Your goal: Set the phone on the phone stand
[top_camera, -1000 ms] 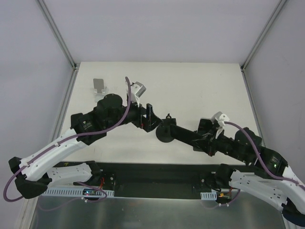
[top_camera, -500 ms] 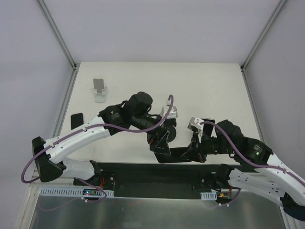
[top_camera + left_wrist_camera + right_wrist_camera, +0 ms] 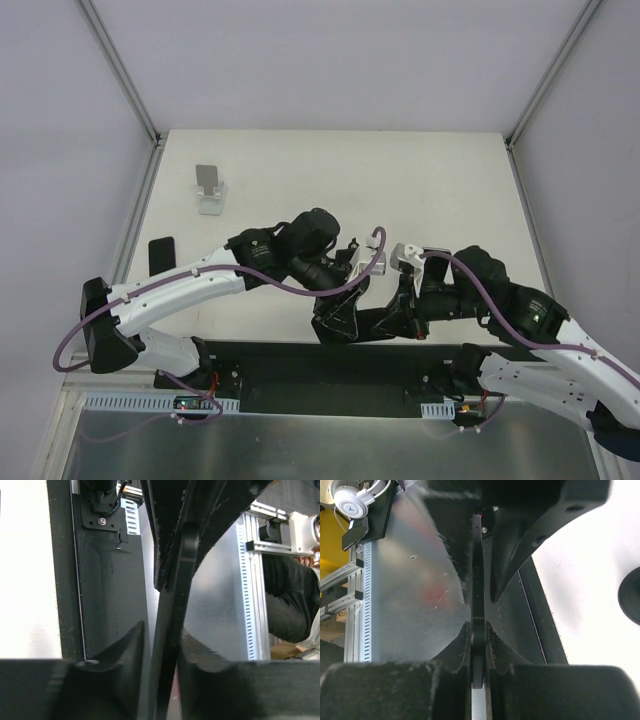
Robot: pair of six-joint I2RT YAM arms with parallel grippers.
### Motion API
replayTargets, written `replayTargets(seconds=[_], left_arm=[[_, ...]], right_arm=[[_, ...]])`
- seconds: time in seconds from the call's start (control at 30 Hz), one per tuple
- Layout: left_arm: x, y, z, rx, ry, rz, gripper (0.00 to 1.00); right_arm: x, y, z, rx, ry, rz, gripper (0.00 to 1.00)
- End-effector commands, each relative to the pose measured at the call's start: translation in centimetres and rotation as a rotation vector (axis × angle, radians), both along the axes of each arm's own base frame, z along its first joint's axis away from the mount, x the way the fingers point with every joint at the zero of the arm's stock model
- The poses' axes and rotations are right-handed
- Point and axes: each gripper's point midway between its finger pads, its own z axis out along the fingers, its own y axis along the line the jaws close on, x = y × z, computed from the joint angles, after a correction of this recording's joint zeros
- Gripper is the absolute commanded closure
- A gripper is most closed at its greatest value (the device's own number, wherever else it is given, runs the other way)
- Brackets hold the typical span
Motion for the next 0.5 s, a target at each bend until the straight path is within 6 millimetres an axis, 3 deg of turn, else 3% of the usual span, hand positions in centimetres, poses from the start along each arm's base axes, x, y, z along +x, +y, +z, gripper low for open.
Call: replayTargets(seconds=[0.0, 0.03, 0.13, 0.17, 0.23, 0.3, 0.33, 0.37, 0.4, 0.43, 0.47], left_arm=[[-0.7, -0.2, 0.8, -0.033, -0.024, -0.05, 0.84], [-0.5, -0.2, 0.8, -0.036, -0.04, -0.04, 1.0], [1.2, 0.0, 0.9, -0.026, -0.127, 0.064, 1.0], [1.9, 0.1, 1.4, -0.031, -0.157, 0.116, 1.0], [4.1, 0.0, 1.3, -0.022, -0.231, 0.233, 1.0], [5.3, 0.3, 2.1, -0.039, -0.262, 0.325, 1.0], [7.0, 0.1, 2.7, -0.061, -0.309, 0.417, 1.0], [7.5, 0.4, 3.8, -0.095, -0.304, 0.476, 1.0], [8.1, 0.6, 3.9, -0.113, -0.302, 0.527, 1.0], [9.0, 0.7, 4.5, -0.139, -0.309, 0.591, 1.0], [9.8, 1.0, 6.6, -0.219, -0.293, 0.661, 1.0]], right_arm=[[0.1, 1.3, 3.3, 0.146, -0.068, 0.034, 0.99], [0.2, 1.4, 3.4, 0.155, -0.071, 0.033, 0.99], [0.7, 1.4, 3.2, 0.159, -0.072, -0.002, 0.97], [1.6, 1.4, 2.7, 0.145, -0.077, -0.053, 0.71], [2.5, 1.2, 2.4, 0.145, -0.059, -0.136, 0.35], [4.0, 0.8, 1.3, 0.131, -0.053, -0.243, 0.14], [4.5, 0.6, 1.9, 0.173, -0.063, -0.282, 0.03], [5.3, 0.4, 1.8, 0.2, -0.029, -0.358, 0.0], [5.6, 0.6, 0.0, 0.198, -0.002, -0.384, 0.03], [5.8, 0.9, 1.5, 0.306, -0.017, -0.39, 0.03], [5.7, 1.1, 1.7, 0.357, 0.021, -0.4, 0.04]])
